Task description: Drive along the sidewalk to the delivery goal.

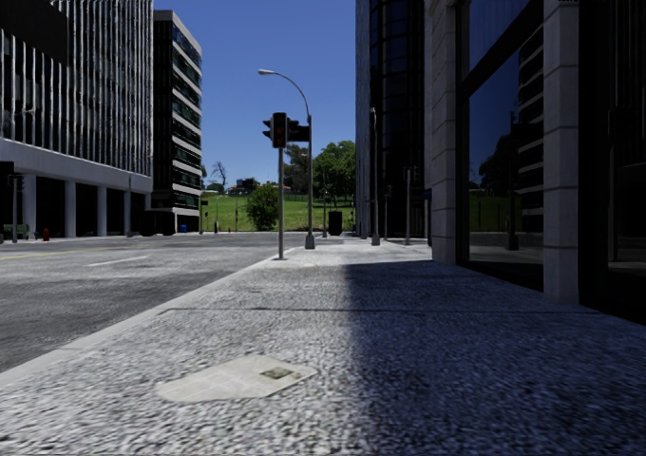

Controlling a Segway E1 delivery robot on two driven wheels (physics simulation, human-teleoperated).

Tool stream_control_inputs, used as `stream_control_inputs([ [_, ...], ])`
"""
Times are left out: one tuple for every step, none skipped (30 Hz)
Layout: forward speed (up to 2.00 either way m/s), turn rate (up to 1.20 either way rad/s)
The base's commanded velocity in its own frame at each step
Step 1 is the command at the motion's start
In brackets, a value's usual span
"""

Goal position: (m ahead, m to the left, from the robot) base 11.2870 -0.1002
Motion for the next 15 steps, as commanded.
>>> stream_control_inputs([
  [2.00,0.00],
  [2.00,0.00],
  [2.00,0.00],
  [2.00,0.00],
  [2.00,0.00],
  [2.00,0.00],
  [2.00,0.00],
  [2.00,0.00],
  [2.00,0.00],
  [2.00,0.00],
  [2.00,0.00],
  [2.00,0.00],
  [2.00,0.00],
  [2.00,0.00],
  [2.00,0.00],
])
